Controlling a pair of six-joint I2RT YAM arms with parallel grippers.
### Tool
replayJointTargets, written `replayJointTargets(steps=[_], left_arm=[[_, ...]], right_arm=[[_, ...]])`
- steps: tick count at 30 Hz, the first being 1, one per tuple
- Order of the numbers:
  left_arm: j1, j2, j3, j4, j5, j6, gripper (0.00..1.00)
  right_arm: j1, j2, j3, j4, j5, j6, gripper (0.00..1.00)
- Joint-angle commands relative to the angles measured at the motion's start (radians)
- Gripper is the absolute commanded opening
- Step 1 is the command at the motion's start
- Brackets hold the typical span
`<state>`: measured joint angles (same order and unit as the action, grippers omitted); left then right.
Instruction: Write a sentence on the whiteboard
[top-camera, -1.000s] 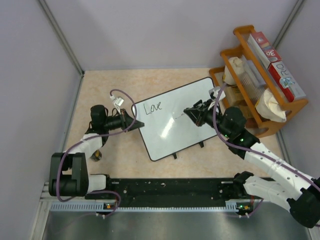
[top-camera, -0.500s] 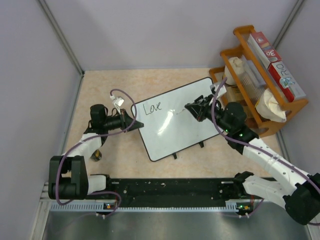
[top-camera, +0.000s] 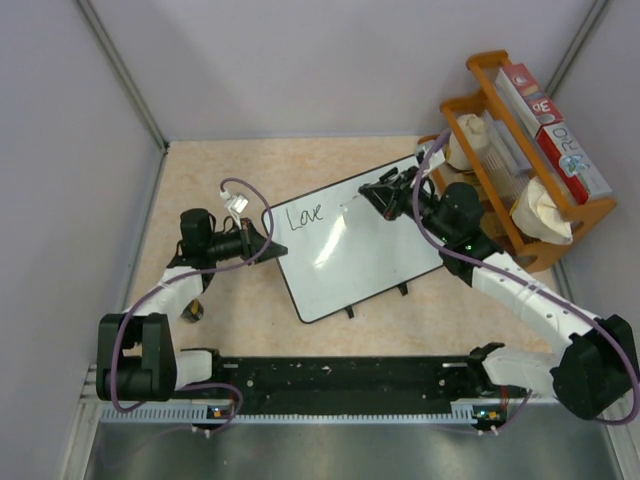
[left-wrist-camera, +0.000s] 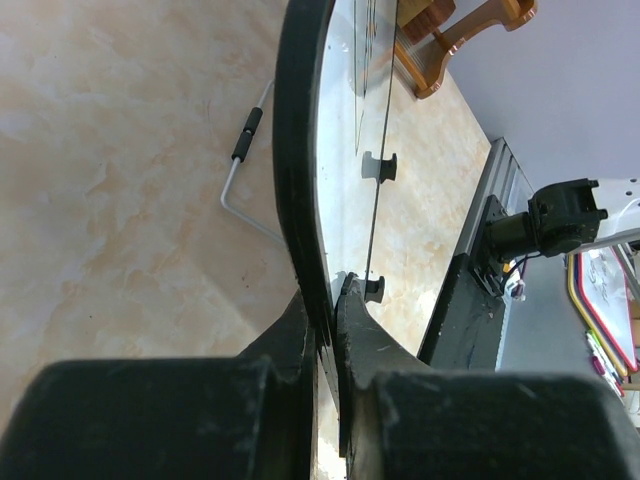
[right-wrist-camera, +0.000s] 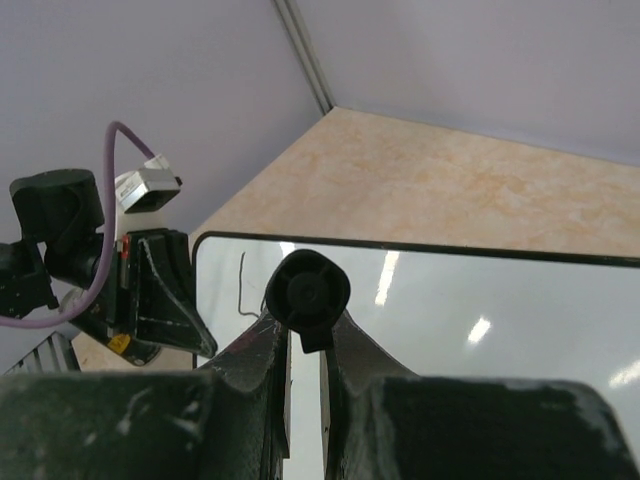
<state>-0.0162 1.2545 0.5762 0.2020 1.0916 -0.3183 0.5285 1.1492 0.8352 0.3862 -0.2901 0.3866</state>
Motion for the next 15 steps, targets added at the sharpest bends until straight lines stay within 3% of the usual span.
replayJointTargets(steps=[1, 15], left_arm=[[-0.016, -0.004, 0.001, -0.030, -0.114, 0.214, 0.00], [-0.018, -0.006, -0.004, -0.024, -0.111, 0.214, 0.00]], right_arm=[[-0.005, 0.052, 0.096, 0.100, 0.023, -0.005, 0.00], [0.028, 0.201, 0.139, 0.102, 0.160, -0.071, 0.00]])
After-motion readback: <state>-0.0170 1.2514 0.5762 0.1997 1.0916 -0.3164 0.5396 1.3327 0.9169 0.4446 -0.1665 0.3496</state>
